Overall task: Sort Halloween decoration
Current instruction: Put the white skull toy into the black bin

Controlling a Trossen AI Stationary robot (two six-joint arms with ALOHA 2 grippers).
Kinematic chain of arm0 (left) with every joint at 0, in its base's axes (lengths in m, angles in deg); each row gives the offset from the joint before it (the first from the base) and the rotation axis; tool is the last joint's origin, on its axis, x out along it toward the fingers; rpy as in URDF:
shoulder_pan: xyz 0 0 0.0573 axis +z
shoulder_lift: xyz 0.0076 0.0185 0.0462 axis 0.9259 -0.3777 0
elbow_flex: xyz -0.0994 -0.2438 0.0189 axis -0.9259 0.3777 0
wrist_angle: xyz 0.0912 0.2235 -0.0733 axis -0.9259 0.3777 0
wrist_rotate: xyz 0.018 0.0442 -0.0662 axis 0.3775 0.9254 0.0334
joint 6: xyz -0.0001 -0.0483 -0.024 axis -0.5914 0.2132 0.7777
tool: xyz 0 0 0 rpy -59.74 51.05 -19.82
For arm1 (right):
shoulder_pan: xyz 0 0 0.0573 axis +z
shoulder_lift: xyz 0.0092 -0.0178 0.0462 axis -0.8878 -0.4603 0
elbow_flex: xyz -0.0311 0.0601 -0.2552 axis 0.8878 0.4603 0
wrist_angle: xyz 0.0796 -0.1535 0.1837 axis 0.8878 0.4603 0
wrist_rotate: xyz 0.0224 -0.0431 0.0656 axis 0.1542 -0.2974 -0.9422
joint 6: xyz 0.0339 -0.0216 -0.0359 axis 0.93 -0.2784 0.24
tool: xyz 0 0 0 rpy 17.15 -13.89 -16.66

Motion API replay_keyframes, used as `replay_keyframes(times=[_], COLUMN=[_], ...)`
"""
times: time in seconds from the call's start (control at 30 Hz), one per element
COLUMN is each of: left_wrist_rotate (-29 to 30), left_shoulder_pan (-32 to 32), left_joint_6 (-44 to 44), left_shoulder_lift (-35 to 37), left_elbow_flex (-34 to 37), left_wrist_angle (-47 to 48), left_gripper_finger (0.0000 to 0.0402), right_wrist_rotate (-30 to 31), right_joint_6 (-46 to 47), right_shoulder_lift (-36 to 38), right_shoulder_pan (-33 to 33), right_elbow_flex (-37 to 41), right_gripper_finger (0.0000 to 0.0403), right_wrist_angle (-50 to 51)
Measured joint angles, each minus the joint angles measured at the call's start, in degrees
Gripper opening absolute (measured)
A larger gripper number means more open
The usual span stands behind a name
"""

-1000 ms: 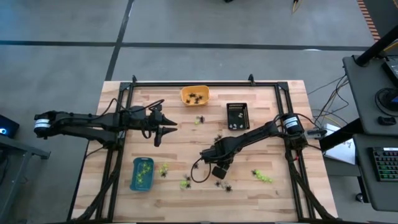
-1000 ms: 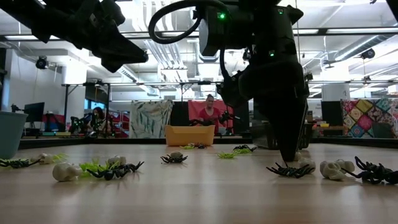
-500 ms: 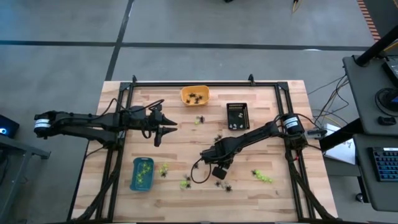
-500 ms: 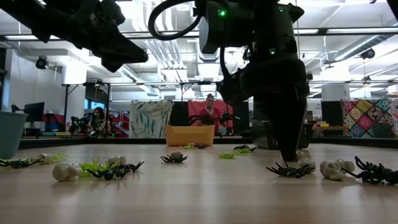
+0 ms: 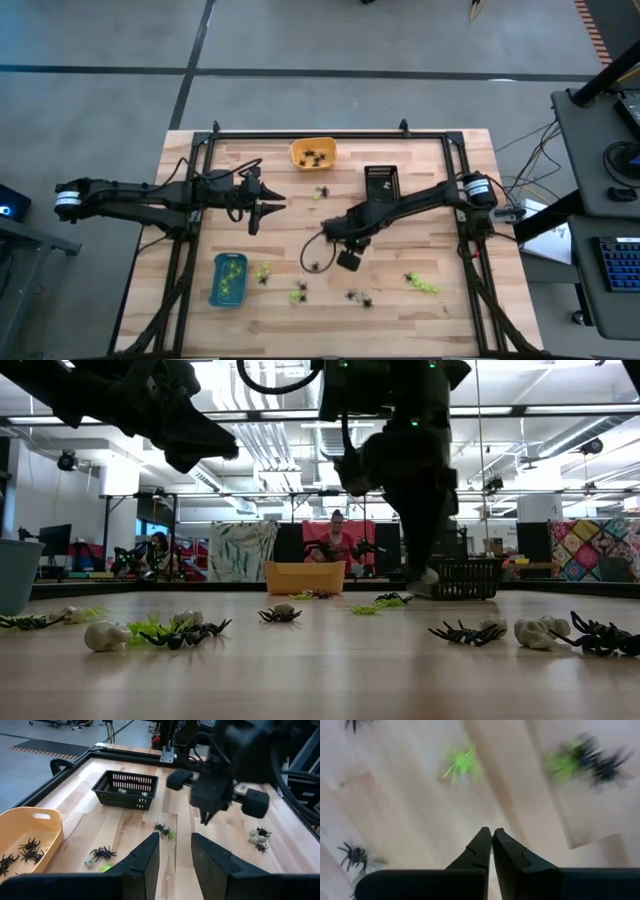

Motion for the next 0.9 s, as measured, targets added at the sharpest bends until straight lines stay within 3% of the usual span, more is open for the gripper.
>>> replay_keyframes(times=[0.23,0.57,0.9], left_wrist_rotate=[0.0,0.0,0.03], left_shoulder_pan=[0.02,0.02,-0.06], left_joint_6=[0.0,0.09,5.79], left_shoulder_lift=[0.0,0.0,0.0], left_elbow_flex=[0.0,0.0,0.0], left_wrist_angle=[0.07,-1.84,-3.48], left_gripper_finger=[0.0096,0.0096,0.0096], right_wrist_rotate=[0.43,11.09,14.8], right_joint_6=[-5.37,-9.25,-17.29], right_shoulder_lift=[2.76,9.25,7.32], right_shoulder_pan=[-4.03,-15.35,-30.16], right_elbow_flex=[-0.02,-0.06,4.3], right_gripper_finger=[0.0008,0.0009,0.0009], right_wrist_angle=[2.51,12.14,5.97])
